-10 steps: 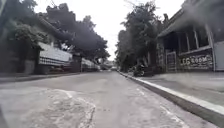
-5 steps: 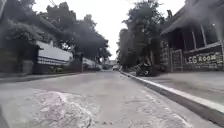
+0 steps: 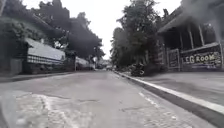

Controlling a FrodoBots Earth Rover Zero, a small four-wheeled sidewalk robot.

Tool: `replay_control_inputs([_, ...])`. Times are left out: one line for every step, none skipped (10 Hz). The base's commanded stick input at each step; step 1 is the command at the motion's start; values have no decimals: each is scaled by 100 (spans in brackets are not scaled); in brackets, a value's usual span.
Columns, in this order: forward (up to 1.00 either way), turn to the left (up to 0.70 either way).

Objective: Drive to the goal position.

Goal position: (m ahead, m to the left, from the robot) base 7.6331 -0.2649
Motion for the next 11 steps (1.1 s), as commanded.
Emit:
replay_control_inputs([70, -7])
replay_control_inputs([70, -16])
replay_control_inputs([70, -35])
replay_control_inputs([70, -35])
replay_control_inputs([70, -35])
replay_control_inputs([70, -35])
replay_control_inputs([70, -35])
replay_control_inputs([70, -28])
replay_control_inputs([70, 0])
replay_control_inputs([70, 0])
replay_control_inputs([70, 0])
